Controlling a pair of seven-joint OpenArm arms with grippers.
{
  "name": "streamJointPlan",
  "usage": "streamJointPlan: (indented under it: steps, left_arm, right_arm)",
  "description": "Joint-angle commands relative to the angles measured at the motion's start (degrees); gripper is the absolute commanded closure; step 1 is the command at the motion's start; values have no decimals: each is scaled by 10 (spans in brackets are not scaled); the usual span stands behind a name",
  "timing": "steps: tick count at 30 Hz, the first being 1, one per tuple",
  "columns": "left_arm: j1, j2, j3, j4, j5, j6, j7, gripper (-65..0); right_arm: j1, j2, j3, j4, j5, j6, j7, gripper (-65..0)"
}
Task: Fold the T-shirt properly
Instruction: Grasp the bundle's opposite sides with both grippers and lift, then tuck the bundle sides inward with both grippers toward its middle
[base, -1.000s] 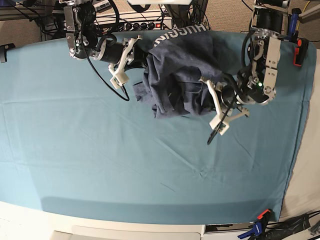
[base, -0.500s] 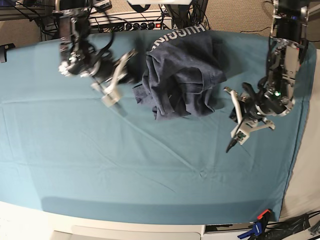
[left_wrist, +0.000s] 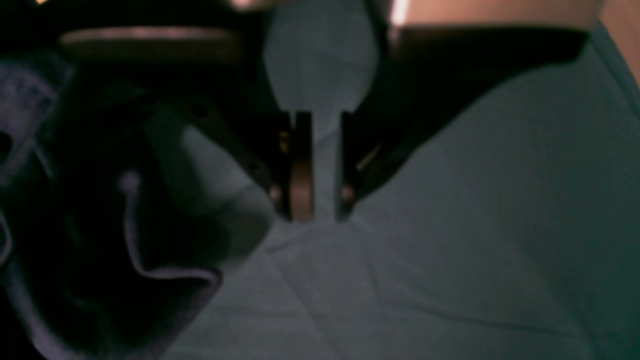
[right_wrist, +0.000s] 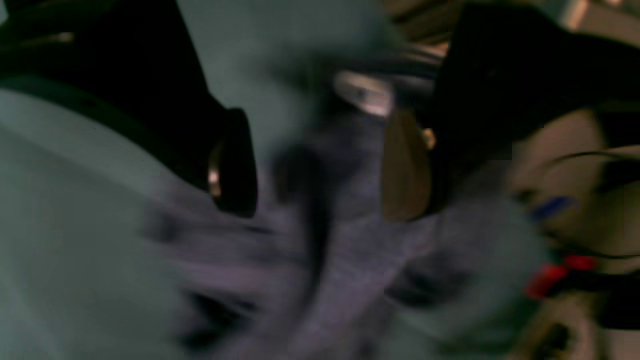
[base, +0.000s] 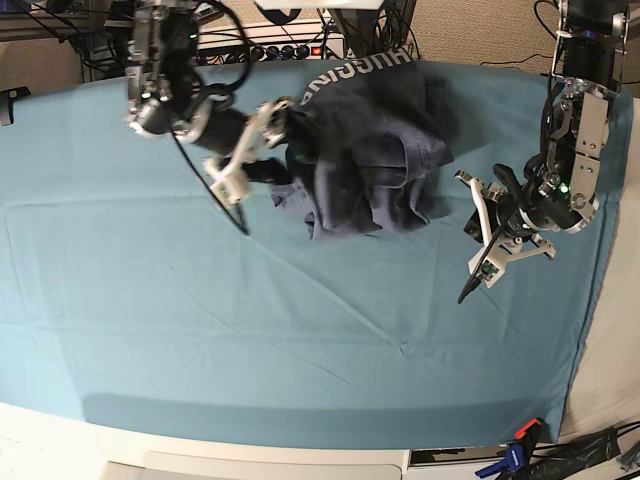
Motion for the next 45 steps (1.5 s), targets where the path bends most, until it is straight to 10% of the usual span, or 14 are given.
streamJointPlan:
  steps: [1,23,45]
  left_arm:
    - [-10,-7,-5,9,-2,0,-8,-100]
    - [17,-7,-5,9,-2,0,-15,-100]
    - [17,9,-5,9,-2,0,-21,-100]
  right_arm:
    - [5,-5,-8,10,18,3,16,-400]
    - [-31,-65,-68,140,17,3,-13,-399]
    - [-33,-65,-68,146,-186,-81,64,-399]
